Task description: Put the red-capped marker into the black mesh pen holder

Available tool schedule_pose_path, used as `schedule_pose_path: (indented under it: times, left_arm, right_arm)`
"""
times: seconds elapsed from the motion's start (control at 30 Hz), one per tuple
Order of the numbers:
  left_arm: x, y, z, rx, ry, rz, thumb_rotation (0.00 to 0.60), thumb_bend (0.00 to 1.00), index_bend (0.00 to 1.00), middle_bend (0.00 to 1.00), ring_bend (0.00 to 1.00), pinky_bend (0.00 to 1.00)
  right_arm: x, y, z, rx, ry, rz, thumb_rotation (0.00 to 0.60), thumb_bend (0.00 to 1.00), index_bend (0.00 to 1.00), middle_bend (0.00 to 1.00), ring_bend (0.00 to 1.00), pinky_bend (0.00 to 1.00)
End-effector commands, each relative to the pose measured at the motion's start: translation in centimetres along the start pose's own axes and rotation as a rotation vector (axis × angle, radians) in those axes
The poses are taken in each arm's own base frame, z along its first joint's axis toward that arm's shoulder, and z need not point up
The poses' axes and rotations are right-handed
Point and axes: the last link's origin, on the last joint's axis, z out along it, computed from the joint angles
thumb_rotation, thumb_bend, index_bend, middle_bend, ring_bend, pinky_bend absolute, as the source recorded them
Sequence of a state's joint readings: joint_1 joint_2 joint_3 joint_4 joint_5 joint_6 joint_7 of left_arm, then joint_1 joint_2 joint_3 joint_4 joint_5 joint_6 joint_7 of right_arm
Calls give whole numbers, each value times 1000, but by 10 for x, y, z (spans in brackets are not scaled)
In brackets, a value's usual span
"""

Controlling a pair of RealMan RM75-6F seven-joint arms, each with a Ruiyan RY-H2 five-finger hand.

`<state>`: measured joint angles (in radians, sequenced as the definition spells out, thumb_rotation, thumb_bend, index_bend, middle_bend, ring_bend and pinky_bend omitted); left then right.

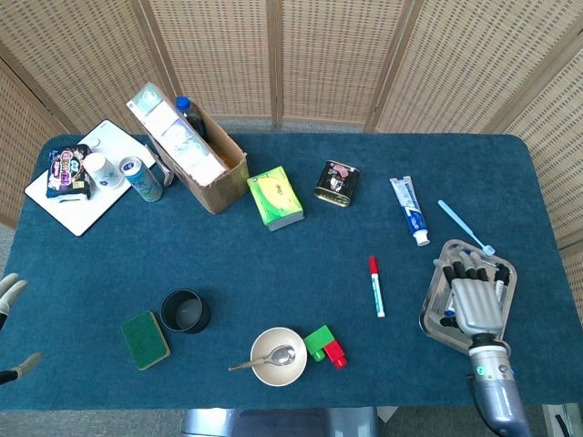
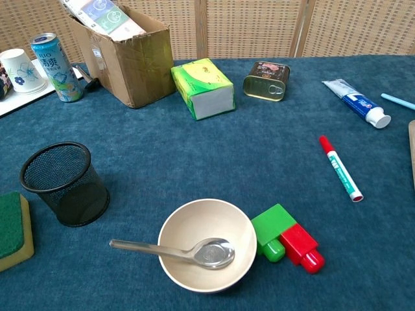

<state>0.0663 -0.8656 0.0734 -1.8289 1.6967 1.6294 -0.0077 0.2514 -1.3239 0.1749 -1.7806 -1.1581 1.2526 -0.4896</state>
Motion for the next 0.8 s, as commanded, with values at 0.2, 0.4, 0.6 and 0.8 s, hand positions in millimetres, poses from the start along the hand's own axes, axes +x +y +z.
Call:
schedule_pose_path:
  times: [0.2, 0.4, 0.6, 0.8]
  left_arm:
    - [0, -1, 1, 6, -4, 2, 600, 62, 0, 0, 0, 113]
    - [-1, -1, 0, 5, -4, 4, 600, 61, 0, 0, 0, 113]
    - [-1, 0, 1, 5, -7, 6, 600, 61, 0, 0, 0, 114]
    - [-1, -2, 1, 8, -4, 3, 600, 62, 0, 0, 0, 114]
  right_arm:
    - [-7, -42, 12, 32, -15, 13, 600, 0, 198, 0, 0, 6]
    - [-8, -73, 10, 37, -16, 30, 600, 0, 198, 0, 0, 7]
    - [-13, -103, 9, 62, -26, 39, 600, 0, 197, 0, 0, 7]
    - [-30, -121, 9, 95, -60, 27, 600, 0, 193, 0, 0, 6]
